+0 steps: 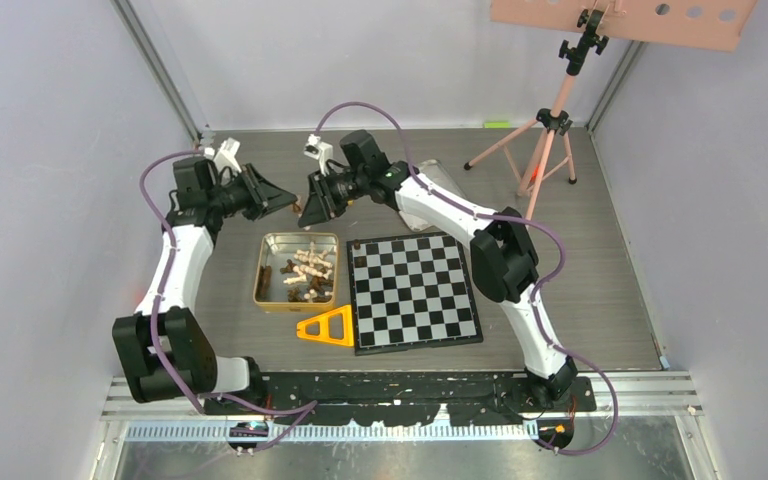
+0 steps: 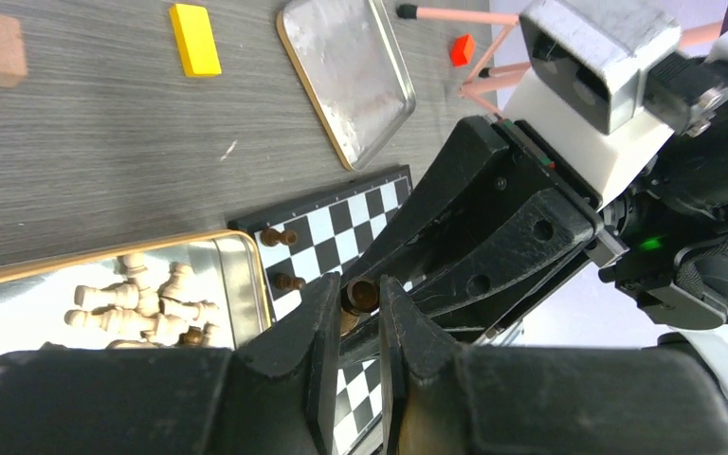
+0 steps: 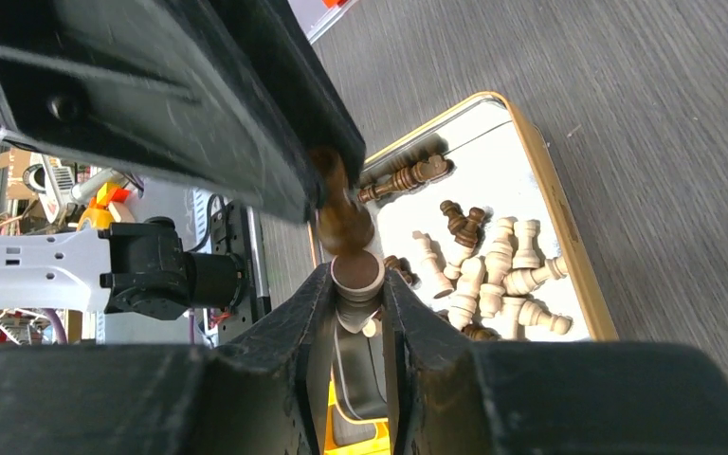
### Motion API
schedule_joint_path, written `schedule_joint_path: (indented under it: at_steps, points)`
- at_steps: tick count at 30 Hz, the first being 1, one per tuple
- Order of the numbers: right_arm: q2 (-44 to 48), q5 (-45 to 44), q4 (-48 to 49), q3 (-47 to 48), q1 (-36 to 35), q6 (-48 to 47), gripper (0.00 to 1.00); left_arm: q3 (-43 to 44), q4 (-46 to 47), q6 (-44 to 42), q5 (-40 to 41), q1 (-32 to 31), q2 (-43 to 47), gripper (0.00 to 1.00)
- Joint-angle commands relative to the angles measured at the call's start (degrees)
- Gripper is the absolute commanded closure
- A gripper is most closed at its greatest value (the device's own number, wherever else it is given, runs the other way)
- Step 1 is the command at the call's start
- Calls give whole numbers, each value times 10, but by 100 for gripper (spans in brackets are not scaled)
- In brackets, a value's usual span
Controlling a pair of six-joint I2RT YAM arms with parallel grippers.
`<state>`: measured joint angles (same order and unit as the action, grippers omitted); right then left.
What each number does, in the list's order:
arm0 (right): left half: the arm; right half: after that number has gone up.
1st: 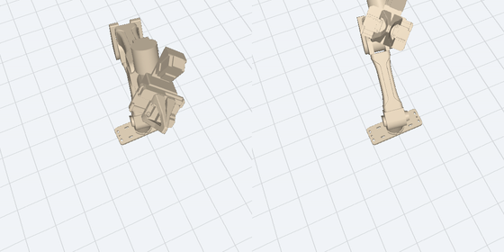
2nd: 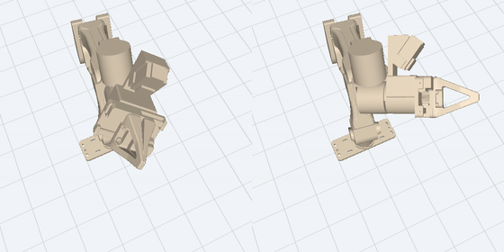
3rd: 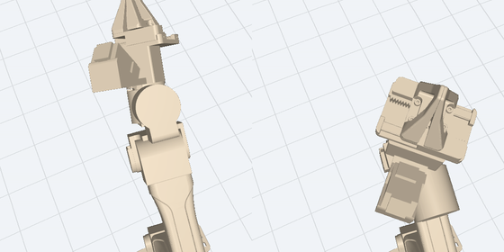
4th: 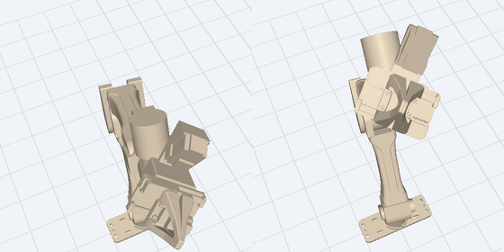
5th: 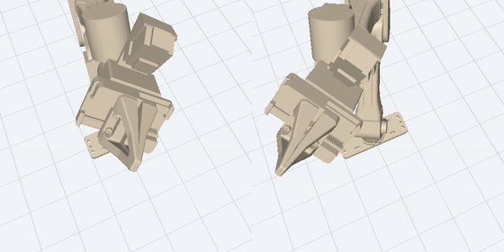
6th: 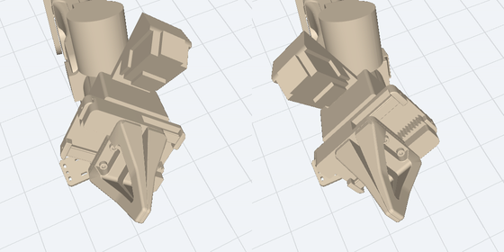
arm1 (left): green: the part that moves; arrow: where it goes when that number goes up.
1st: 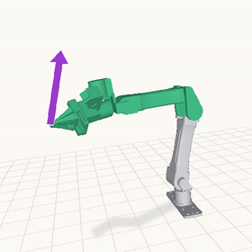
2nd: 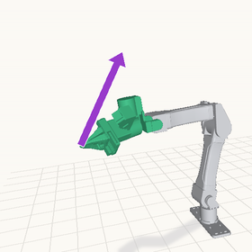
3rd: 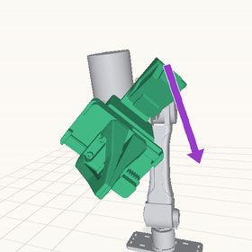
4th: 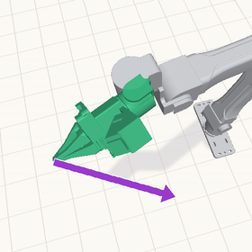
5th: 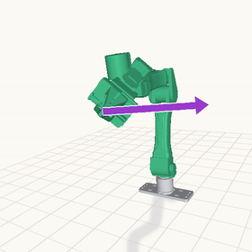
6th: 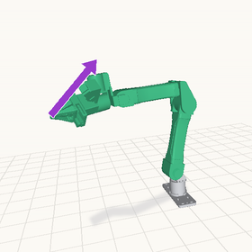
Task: Set up the chess pieces on the board
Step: Pick up the chess piece from the storage box, then place the chess piece on the chessboard.
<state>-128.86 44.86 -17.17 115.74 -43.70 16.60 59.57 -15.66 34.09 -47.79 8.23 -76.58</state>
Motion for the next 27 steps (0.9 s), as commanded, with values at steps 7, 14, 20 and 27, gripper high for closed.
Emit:
schedule_joint_path:
  at_steps: [7,14,20,27]
  points:
    - [-32,-18,9,-5,-22,-2,89,22,-19,-50,-29,90,29,100]
    - [-33,-61,-45,12,-33,-34,33,33,-10,-108,-26,86,58,100]
    - [50,-81,-88,-26,-7,-76,19,57,-4,-144,-14,28,45,100]
    - [207,-93,-136,-145,86,-126,17,55,50,-202,53,-140,11,100]
